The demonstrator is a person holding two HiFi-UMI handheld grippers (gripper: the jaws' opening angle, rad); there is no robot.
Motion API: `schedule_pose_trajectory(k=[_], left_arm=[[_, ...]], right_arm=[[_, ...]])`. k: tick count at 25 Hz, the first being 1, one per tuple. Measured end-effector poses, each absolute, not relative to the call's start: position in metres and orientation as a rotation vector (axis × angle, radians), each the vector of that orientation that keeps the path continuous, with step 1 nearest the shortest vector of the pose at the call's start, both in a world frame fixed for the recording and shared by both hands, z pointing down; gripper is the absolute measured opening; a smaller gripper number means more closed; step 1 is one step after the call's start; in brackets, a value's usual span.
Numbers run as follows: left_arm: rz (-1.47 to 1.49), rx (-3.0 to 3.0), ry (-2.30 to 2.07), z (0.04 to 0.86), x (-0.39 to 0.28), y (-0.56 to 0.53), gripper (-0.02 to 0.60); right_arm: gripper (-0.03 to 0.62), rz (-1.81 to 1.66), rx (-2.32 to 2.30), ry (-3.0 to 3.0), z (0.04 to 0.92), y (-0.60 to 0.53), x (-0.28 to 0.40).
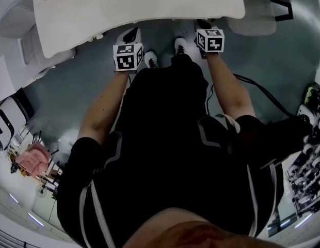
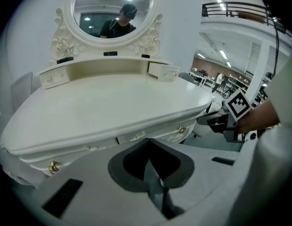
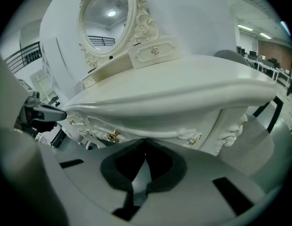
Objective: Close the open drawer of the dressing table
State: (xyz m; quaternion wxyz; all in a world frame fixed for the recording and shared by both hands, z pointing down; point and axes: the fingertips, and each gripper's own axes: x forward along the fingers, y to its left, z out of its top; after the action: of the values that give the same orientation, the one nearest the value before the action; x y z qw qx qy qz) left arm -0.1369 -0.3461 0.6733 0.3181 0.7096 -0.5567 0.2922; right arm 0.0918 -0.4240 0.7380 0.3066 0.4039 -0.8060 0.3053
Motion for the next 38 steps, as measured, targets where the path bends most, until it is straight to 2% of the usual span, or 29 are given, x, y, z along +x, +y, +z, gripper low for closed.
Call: schedule_pose_trajectory(k=[21, 38], left_arm=[[0.687, 2.266, -1.344, 0.58, -0.141, -0.358, 0.005], [0.401, 2.485, -1.206, 0.442, -0.135, -0.378, 0.003]], right_arm=[[0.005, 0.782, 1.371, -2.125, 0.63, -0.379, 0.097], [0.005, 0.471, 1.495, -2.371, 0.435, -0.367, 0.085]])
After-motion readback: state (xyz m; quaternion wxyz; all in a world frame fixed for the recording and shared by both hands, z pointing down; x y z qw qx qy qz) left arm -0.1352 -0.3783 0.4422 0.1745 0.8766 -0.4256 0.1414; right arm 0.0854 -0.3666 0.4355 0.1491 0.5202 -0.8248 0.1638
